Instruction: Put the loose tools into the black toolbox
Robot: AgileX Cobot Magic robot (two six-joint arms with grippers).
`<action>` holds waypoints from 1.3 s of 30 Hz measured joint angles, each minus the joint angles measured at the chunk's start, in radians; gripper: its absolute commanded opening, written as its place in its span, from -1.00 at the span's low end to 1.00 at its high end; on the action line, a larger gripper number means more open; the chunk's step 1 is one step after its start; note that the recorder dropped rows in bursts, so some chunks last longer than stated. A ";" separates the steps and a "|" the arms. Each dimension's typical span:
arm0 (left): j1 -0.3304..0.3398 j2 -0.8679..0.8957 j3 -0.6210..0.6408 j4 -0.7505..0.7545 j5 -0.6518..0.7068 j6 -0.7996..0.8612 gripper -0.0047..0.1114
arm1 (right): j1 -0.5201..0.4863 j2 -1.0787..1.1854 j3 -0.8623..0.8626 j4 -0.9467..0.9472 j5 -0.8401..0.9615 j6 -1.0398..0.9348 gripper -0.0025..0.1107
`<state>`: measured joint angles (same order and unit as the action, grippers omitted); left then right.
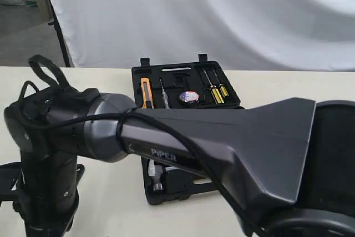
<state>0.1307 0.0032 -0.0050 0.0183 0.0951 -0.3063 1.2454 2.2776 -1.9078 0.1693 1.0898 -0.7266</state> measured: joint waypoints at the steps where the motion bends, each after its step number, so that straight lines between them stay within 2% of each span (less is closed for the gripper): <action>1: 0.000 0.000 0.000 0.000 0.000 0.000 -0.91 | -0.007 0.002 0.004 0.007 0.005 -0.010 -0.96; 6: 0.000 0.000 0.000 0.000 0.000 0.000 -0.91 | -0.017 0.020 0.034 0.019 -0.014 -0.085 -0.96; 12: 0.000 0.000 0.000 0.000 0.000 0.000 -0.91 | -0.019 0.030 0.039 0.102 0.073 -0.486 -0.96; 17: 0.000 0.000 0.000 0.000 0.000 0.000 -0.91 | -0.021 0.032 0.039 0.128 0.023 -0.582 -0.91; 18: 0.000 0.000 0.000 0.000 0.000 0.000 -0.91 | -0.026 0.032 0.039 0.128 0.005 -0.587 -0.84; 21: 0.000 0.000 0.000 0.000 0.000 0.000 -0.91 | -0.027 0.032 0.039 0.128 -0.036 -0.593 -0.45; 24: 0.000 0.000 0.000 0.000 0.000 0.000 -0.91 | -0.027 0.032 0.039 0.116 -0.066 -0.596 0.13; 25: 0.000 0.000 0.000 0.000 0.000 0.000 -0.91 | -0.027 0.032 0.039 0.108 -0.078 -0.597 0.46; 27: 0.000 0.000 0.000 0.000 0.000 0.000 -0.91 | -0.028 0.032 0.039 0.103 -0.116 -0.612 0.55; 30: 0.000 0.000 0.000 0.000 0.000 0.000 -0.91 | -0.048 0.048 0.039 0.099 -0.158 -0.636 0.41; 34: 0.000 0.000 0.000 0.000 0.000 0.000 -0.91 | -0.064 0.089 0.039 0.099 -0.236 -0.640 -0.14; 36: 0.000 0.000 0.000 0.000 0.000 0.000 -0.91 | -0.064 0.095 0.039 0.112 -0.287 -0.640 -0.31; 39: 0.000 0.000 0.000 0.000 0.000 0.000 -0.91 | -0.064 0.105 0.039 0.151 -0.292 -0.642 -0.32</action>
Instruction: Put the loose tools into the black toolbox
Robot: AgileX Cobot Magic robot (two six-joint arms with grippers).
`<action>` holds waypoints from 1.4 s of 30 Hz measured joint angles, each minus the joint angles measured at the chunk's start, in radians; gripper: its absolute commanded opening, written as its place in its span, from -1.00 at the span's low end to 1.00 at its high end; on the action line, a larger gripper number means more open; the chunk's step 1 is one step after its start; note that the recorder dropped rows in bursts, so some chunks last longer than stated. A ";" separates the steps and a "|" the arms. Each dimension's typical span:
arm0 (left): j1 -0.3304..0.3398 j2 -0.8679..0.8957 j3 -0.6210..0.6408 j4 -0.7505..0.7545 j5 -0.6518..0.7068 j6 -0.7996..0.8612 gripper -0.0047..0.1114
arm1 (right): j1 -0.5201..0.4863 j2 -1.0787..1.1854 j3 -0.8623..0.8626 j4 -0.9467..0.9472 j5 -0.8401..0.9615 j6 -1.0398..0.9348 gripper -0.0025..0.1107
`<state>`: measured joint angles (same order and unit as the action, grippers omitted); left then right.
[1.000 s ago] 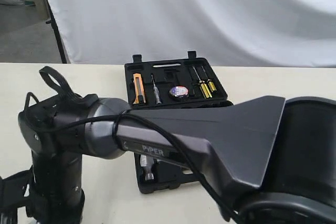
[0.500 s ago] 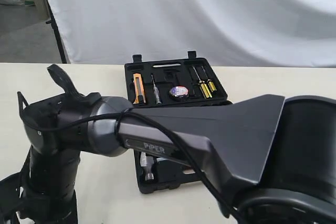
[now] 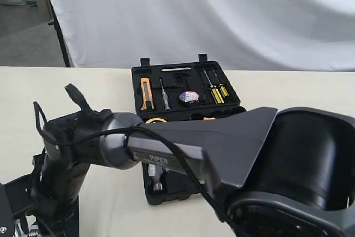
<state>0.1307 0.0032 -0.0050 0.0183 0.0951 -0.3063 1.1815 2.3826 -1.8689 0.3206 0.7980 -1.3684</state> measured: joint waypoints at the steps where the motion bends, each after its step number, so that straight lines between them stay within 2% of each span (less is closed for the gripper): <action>1: 0.000 0.000 0.000 0.000 0.000 0.000 -0.91 | 0.000 0.000 -0.002 0.004 0.016 0.000 -0.32; 5: 0.000 0.000 0.000 0.000 0.000 0.000 -0.91 | 0.000 -0.007 -0.002 0.018 0.060 0.033 -0.39; 8: 0.000 0.000 0.000 0.000 0.000 0.000 -0.91 | -0.002 -0.023 -0.002 0.029 0.099 0.059 -0.74; 9: 0.000 0.000 0.000 0.000 0.000 0.000 -0.91 | -0.004 -0.030 -0.002 0.038 0.111 0.058 -0.97; 16: 0.000 0.000 0.000 0.000 0.000 0.000 -0.91 | -0.076 -0.087 -0.002 0.166 0.299 0.026 -0.96; 21: 0.000 0.000 0.000 0.000 0.000 0.000 -0.91 | -0.122 -0.087 -0.002 0.210 0.277 0.023 -0.96; 25: 0.000 0.000 0.000 0.000 0.000 0.000 -0.91 | -0.131 -0.087 -0.002 0.238 0.255 0.094 -0.96; 27: 0.000 0.000 0.000 0.000 0.000 0.000 -0.91 | -0.126 -0.087 -0.002 0.245 0.239 0.154 -0.85; 29: 0.000 0.000 0.000 0.000 0.000 0.000 -0.91 | -0.117 -0.087 -0.002 0.247 0.209 0.199 -0.61; 33: 0.000 0.000 0.000 0.000 0.000 0.000 -0.91 | -0.101 -0.087 -0.002 0.247 0.160 0.230 0.01; 36: 0.000 0.000 0.000 0.000 0.000 0.000 -0.91 | -0.092 -0.087 -0.002 0.249 0.136 0.262 0.30; 38: 0.000 0.000 0.000 0.000 0.000 0.000 -0.91 | -0.092 -0.087 -0.002 0.252 0.132 0.274 0.39; 42: 0.000 0.000 0.000 0.000 0.000 0.000 -0.91 | -0.092 -0.087 -0.002 0.261 0.126 0.257 0.39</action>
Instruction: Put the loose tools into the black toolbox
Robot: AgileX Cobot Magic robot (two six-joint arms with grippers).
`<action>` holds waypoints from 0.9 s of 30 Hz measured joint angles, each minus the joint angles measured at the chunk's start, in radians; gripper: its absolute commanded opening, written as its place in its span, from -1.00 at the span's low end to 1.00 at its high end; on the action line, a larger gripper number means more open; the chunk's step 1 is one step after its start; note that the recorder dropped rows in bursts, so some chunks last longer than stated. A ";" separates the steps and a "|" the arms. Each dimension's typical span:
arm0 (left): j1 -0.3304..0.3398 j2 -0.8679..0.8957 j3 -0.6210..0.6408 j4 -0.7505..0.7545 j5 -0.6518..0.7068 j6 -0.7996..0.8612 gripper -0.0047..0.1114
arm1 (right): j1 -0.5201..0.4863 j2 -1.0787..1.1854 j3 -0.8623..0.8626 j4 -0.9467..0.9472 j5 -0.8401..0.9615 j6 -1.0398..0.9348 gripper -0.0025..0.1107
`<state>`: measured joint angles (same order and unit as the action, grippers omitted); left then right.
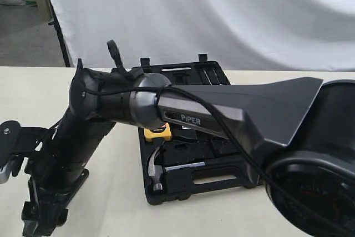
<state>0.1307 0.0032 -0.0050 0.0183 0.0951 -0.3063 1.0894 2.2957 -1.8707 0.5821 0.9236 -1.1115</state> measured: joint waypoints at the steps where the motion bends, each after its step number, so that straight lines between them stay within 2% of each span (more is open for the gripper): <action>1: 0.000 0.000 0.000 0.000 0.000 0.000 -0.91 | 0.000 0.000 0.000 0.013 0.002 -0.019 0.39; 8: 0.000 0.000 0.000 0.000 0.000 0.000 -0.91 | 0.007 0.036 0.000 0.100 0.021 -0.122 0.39; 21: 0.000 0.000 0.000 0.000 0.000 0.000 -0.91 | 0.068 0.122 0.000 0.050 -0.066 -0.198 0.38; 23: 0.000 0.000 0.000 0.000 0.000 0.000 -0.91 | 0.069 0.122 0.000 0.046 -0.068 -0.198 0.26; 27: 0.000 0.000 0.000 0.000 0.000 0.000 -0.91 | 0.069 0.122 0.000 0.030 -0.079 -0.196 -0.38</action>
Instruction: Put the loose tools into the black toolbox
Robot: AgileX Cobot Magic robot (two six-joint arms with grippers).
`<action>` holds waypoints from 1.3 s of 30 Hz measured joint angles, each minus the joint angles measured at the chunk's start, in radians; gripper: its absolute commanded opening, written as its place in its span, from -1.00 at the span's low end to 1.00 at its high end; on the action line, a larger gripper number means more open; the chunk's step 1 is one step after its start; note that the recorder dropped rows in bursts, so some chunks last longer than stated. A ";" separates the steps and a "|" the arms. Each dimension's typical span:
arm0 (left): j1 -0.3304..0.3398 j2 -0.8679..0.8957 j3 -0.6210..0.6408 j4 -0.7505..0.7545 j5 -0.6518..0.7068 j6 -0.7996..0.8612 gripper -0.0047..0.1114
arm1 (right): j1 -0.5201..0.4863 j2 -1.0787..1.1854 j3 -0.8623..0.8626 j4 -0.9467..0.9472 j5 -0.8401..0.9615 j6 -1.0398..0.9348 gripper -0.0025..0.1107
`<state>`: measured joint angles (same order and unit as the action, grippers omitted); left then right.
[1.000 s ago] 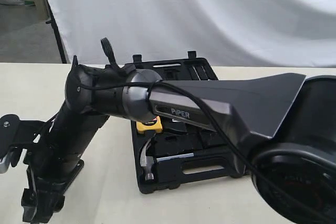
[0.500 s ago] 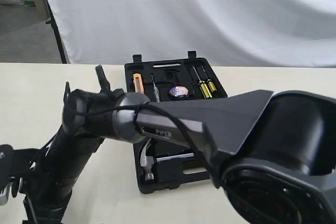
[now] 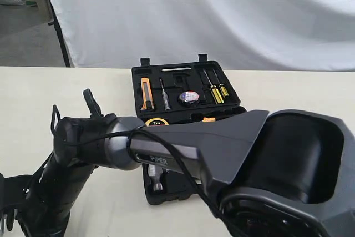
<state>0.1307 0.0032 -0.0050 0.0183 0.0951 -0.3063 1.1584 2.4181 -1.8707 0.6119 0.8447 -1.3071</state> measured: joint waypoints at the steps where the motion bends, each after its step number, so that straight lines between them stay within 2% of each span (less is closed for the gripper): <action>1: 0.000 0.000 0.000 0.000 0.000 0.000 -0.91 | 0.000 0.000 0.000 -0.003 0.000 0.003 -0.60; 3: 0.000 0.000 0.000 0.000 0.000 0.000 -0.91 | 0.000 0.000 0.000 -0.005 0.000 0.026 -0.88; 4: 0.000 0.000 0.000 0.000 0.000 0.000 -0.91 | 0.000 0.000 0.000 -0.008 0.000 0.038 -0.96; 7: 0.000 0.000 0.000 0.000 0.000 0.000 -0.91 | 0.000 0.000 0.000 -0.009 -0.010 0.120 -0.96; 15: 0.000 0.000 0.000 0.000 0.000 0.000 -0.91 | 0.002 0.000 -0.004 -0.009 -0.061 0.505 -0.96; 27: 0.000 0.000 0.000 0.000 0.000 0.000 -0.91 | 0.002 -0.002 -0.010 -0.141 -0.084 0.808 -0.96; 28: 0.000 0.000 0.000 0.000 0.000 0.000 -0.91 | 0.002 -0.003 -0.010 -0.146 -0.086 0.839 -0.90; 30: 0.000 0.000 0.000 0.000 0.000 0.000 -0.91 | 0.006 -0.004 -0.010 -0.190 -0.095 0.966 -0.53; 31: 0.000 0.000 0.000 0.000 0.000 0.000 -0.91 | 0.013 -0.006 -0.010 -0.221 -0.102 1.006 -0.26; 33: 0.000 0.000 0.000 0.000 0.000 0.000 -0.91 | 0.029 -0.008 -0.012 -0.305 -0.112 1.070 0.07; 35: 0.000 0.000 0.000 0.000 0.000 0.000 -0.91 | 0.036 -0.014 -0.014 -0.338 -0.112 1.087 0.25; 39: 0.000 0.000 0.000 0.000 0.000 0.000 -0.91 | 0.036 -0.057 -0.002 -0.374 -0.066 1.038 0.29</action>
<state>0.1307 0.0032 -0.0050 0.0183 0.0951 -0.3063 1.1941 2.3614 -1.8723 0.2377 0.7788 -0.2695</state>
